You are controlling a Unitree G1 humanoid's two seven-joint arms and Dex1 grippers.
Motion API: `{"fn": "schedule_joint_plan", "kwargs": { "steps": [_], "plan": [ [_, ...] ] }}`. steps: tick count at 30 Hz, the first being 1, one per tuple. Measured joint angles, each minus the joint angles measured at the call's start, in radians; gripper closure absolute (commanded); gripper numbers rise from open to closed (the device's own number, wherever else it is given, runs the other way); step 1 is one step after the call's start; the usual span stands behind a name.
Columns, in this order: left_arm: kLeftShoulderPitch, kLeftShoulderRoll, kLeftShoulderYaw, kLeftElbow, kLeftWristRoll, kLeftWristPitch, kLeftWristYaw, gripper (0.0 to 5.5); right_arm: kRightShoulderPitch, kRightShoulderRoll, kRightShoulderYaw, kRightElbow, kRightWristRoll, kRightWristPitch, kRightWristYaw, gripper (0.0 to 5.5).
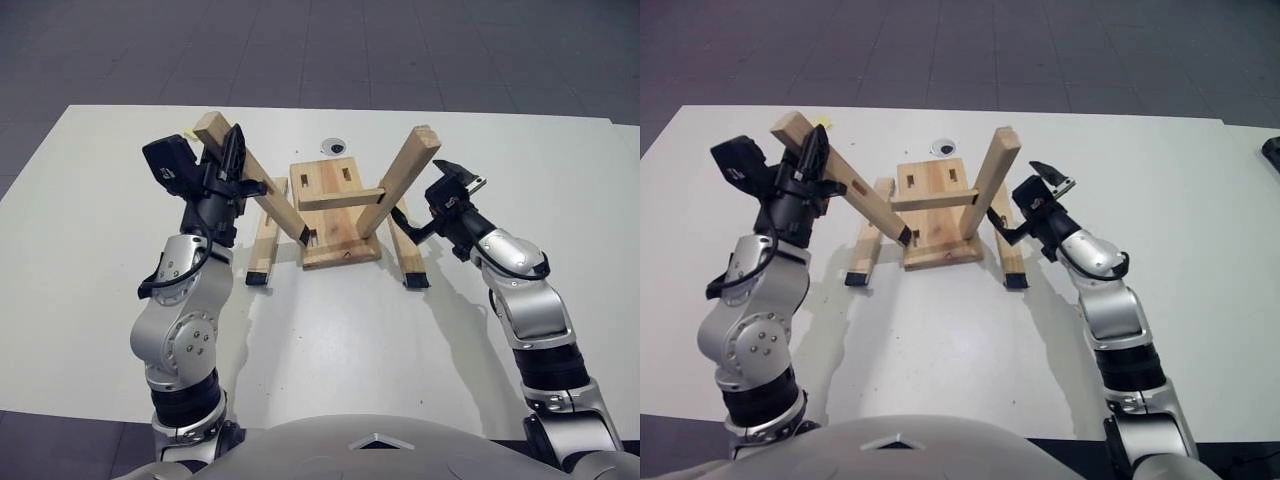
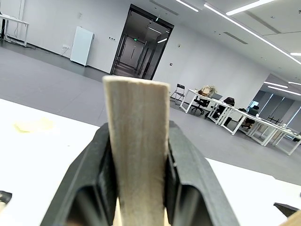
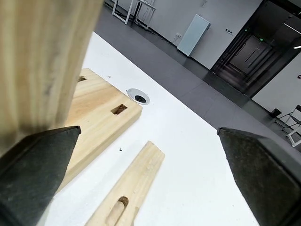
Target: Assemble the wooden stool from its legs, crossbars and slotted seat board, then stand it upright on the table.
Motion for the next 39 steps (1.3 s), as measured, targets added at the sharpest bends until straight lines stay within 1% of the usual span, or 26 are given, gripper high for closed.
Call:
{"fn": "schedule_joint_plan", "kwargs": {
  "steps": [8,16,26,35,39],
  "plan": [
    [0.002,-0.035,-0.014,0.026,0.047,-0.024,0.006,4.47,-0.002,0.023,0.009,-0.014,-0.01,0.02,-0.007,0.1],
    [0.011,-0.043,0.019,0.043,0.076,-0.074,0.003,4.47,0.005,0.022,-0.046,0.025,-0.008,0.019,-0.027,0.1],
    [0.044,-0.075,-0.001,0.049,0.092,-0.124,-0.006,4.47,-0.011,0.037,-0.062,0.076,-0.009,0.01,-0.057,0.1],
    [0.08,-0.076,0.002,0.03,0.076,-0.106,0.017,4.47,-0.011,0.045,-0.082,0.079,-0.01,0.01,-0.085,0.1],
    [0.09,-0.048,-0.018,0.017,0.097,-0.097,0.005,4.47,-0.013,0.068,-0.086,0.075,-0.013,0.009,-0.121,0.1]
  ]
}}
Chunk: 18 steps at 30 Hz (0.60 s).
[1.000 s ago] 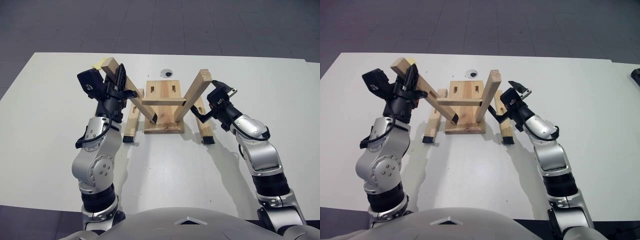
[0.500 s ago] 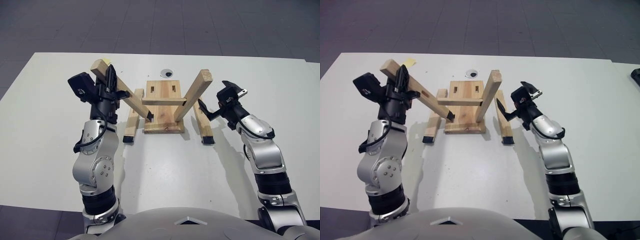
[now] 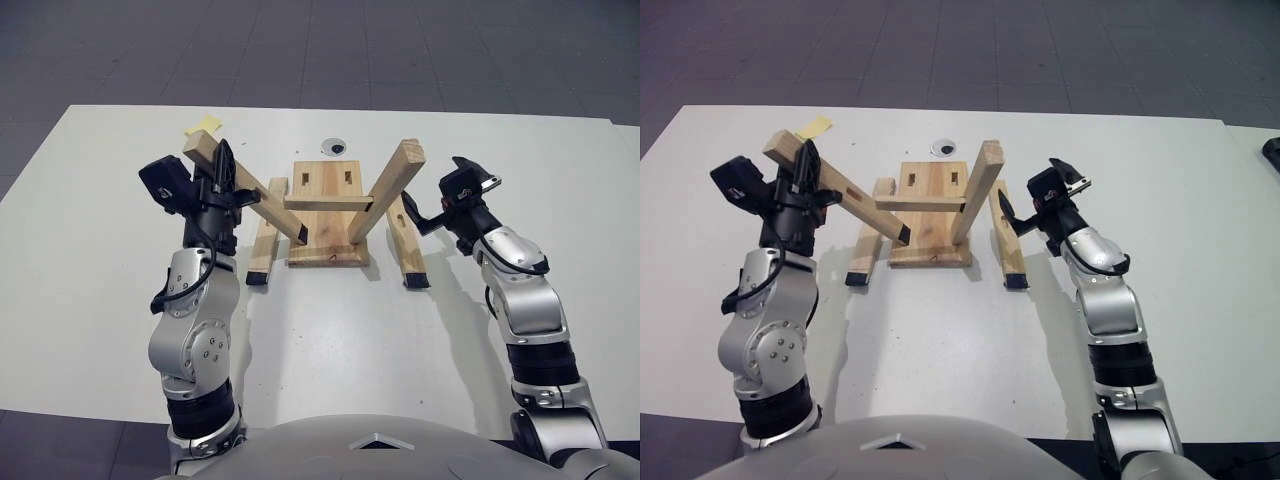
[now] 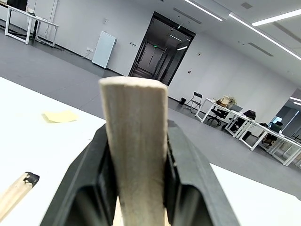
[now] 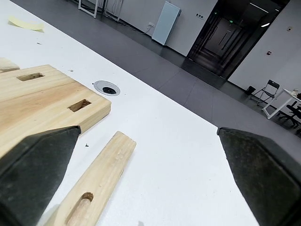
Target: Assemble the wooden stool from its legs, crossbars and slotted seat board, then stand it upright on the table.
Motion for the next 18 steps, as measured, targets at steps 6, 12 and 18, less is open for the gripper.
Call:
{"fn": "schedule_joint_plan", "kwargs": {
  "steps": [6,12,18],
  "plan": [
    [0.031,0.048,-0.068,-0.002,0.061,-0.034,-0.048,4.47,-0.141,0.032,-0.075,0.043,-0.037,-0.051,-0.138,0.1],
    [0.03,0.023,-0.112,0.018,0.119,-0.067,-0.029,4.47,-0.295,0.058,-0.146,-0.057,-0.002,-0.063,-0.189,0.1],
    [-0.036,0.013,-0.141,0.084,0.178,-0.074,-0.031,4.47,-0.349,0.084,-0.142,-0.153,0.08,-0.046,-0.146,0.1]
  ]
}}
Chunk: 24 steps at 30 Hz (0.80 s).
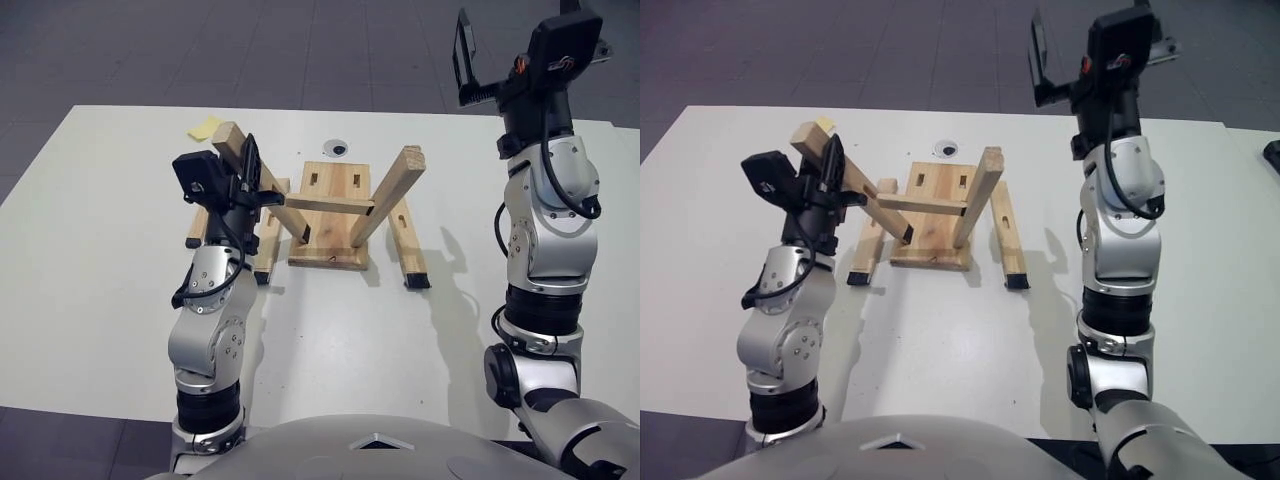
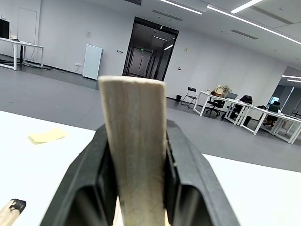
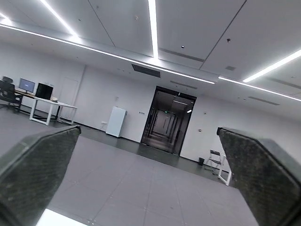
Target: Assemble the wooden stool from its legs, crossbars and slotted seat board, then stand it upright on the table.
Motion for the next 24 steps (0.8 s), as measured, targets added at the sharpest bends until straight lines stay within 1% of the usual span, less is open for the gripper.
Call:
{"fn": "schedule_joint_plan", "kwargs": {
  "steps": [5,11,14,24],
  "plan": [
    [0.005,0.04,-0.044,0.007,0.038,-0.006,-0.027,4.47,-0.025,-0.009,0.005,-0.105,0.077,0.065,0.07,0.1],
    [0.069,0.056,-0.059,-0.006,0.044,-0.073,-0.052,4.47,-0.03,0.003,0.041,-0.18,0.109,0.141,0.072,0.1],
    [0.098,0.082,-0.075,0.006,0.047,-0.096,-0.075,4.47,-0.03,0.004,0.063,-0.197,0.109,0.165,0.071,0.1],
    [0.088,0.087,-0.09,0.035,0.063,-0.132,-0.078,4.47,-0.033,0.004,0.111,-0.192,0.087,0.194,0.072,0.1]
  ]
}}
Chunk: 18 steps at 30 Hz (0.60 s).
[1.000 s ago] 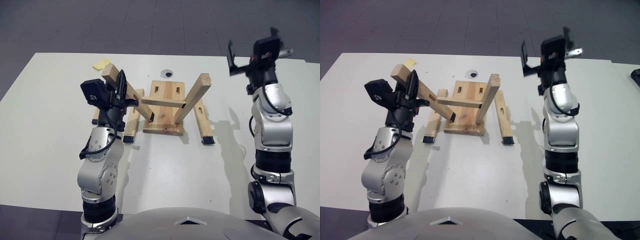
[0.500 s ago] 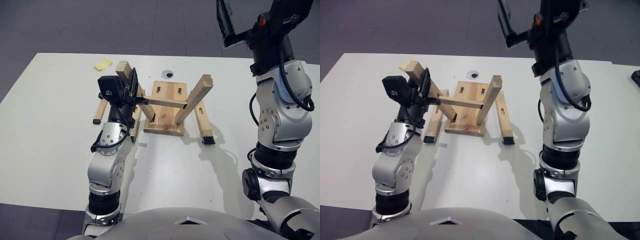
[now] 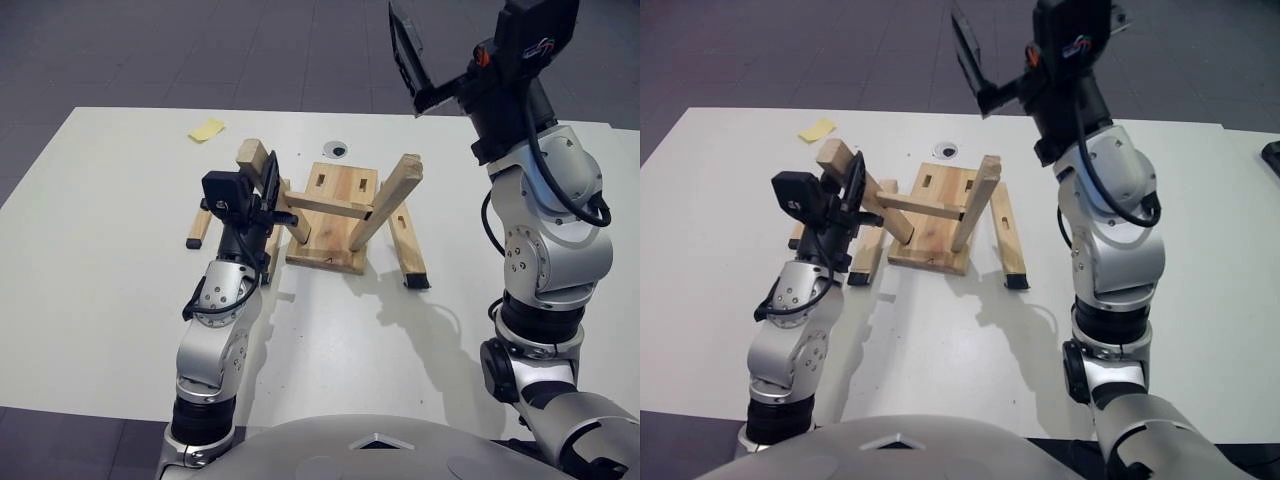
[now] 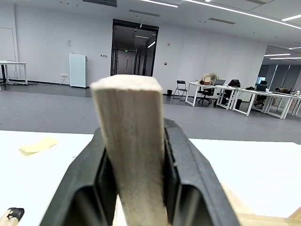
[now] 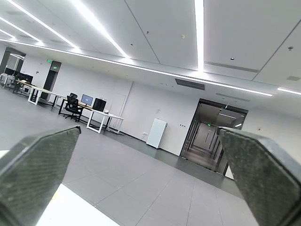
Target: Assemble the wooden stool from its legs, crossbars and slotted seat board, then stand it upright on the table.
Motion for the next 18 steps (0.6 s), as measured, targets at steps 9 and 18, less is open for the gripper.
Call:
{"fn": "schedule_joint_plan", "kwargs": {
  "steps": [9,18],
  "plan": [
    [-0.024,0.009,-0.01,0.019,0.007,0.0,0.002,4.45,-0.075,0.107,0.026,-0.063,0.089,0.123,-0.037,1.0],
    [-0.026,-0.003,-0.009,0.022,0.007,0.0,0.016,4.45,-0.049,0.105,0.236,-0.106,0.078,0.279,-0.016,2.53]
  ]
}}
